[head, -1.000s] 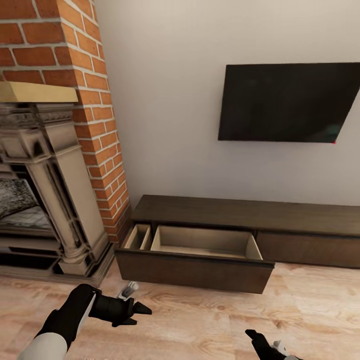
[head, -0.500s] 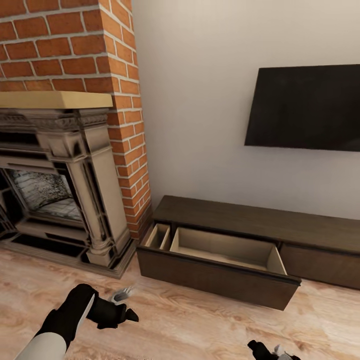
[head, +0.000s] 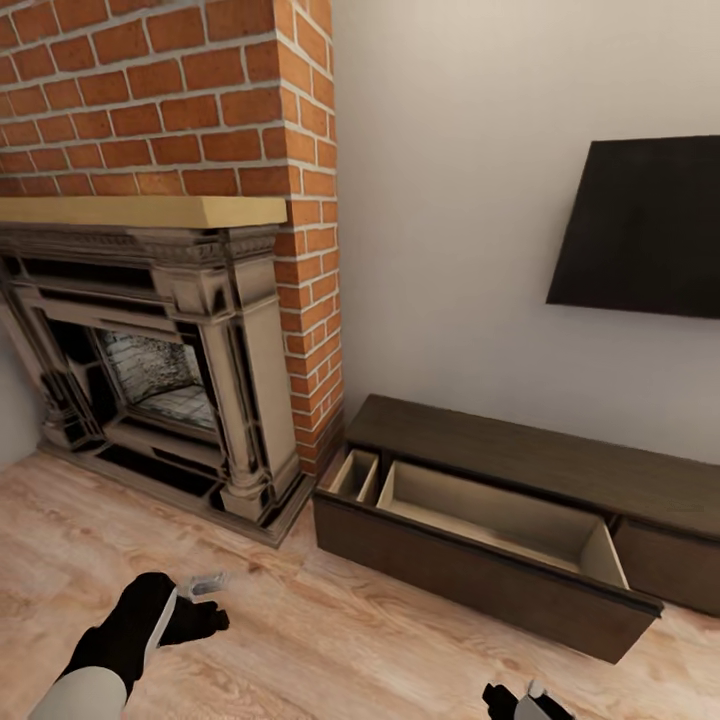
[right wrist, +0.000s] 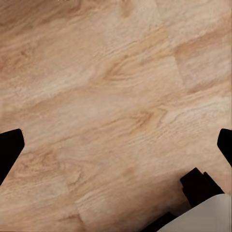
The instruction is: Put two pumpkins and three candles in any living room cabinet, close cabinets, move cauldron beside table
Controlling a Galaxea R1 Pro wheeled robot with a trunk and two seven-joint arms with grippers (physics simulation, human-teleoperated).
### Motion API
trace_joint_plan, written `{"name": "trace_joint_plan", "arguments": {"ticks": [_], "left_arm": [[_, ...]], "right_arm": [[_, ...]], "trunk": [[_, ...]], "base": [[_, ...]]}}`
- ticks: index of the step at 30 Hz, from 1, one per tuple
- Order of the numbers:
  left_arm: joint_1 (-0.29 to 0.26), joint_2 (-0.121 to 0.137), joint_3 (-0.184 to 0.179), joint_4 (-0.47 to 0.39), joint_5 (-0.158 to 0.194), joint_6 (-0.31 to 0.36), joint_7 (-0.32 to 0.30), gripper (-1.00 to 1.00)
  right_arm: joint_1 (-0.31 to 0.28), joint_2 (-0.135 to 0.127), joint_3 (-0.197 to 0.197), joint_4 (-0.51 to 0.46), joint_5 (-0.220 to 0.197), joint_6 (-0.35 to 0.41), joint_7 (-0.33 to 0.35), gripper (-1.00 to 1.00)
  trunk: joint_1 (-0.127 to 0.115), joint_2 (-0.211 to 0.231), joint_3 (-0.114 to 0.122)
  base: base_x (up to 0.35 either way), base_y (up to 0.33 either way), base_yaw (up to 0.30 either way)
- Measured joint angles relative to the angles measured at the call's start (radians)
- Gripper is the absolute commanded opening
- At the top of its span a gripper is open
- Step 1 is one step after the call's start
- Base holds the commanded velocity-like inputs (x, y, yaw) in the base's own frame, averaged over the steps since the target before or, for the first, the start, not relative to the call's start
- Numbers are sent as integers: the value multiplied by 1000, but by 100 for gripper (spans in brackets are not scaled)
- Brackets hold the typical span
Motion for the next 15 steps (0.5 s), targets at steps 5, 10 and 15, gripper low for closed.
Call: {"name": "trace_joint_plan", "arguments": {"ticks": [5, 10, 15], "left_arm": [[0, -4, 4, 99, -7, -130, 104, 100], [0, -19, 8, 174, -1, -216, 207, 100], [0, -20, 8, 180, 1, -256, 220, 100]], "right_arm": [[0, 3, 44, -1, 80, -7, -9, 100], [0, 51, 67, -1, 148, -7, -16, 100], [0, 60, 71, -1, 156, -10, -16, 100]], "trunk": [[-12, 21, 9], [-12, 21, 9], [-12, 21, 9]], "base": [[0, 0, 292], [0, 0, 292], [-101, 0, 291]]}}
